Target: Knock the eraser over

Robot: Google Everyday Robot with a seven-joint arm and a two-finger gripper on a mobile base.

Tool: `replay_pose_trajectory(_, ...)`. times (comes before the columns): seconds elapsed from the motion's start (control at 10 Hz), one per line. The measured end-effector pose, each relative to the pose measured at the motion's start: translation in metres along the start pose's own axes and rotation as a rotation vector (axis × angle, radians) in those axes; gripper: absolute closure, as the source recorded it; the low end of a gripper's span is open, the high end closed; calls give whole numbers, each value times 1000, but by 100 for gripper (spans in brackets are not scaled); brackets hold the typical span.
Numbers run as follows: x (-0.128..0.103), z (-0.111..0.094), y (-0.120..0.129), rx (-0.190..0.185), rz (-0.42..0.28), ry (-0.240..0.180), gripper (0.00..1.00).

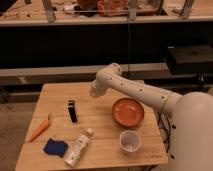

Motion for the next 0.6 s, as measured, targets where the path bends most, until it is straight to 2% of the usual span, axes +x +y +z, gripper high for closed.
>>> replay_pose_trajectory(0.6,-8,15,-17,1,-45,-37,98)
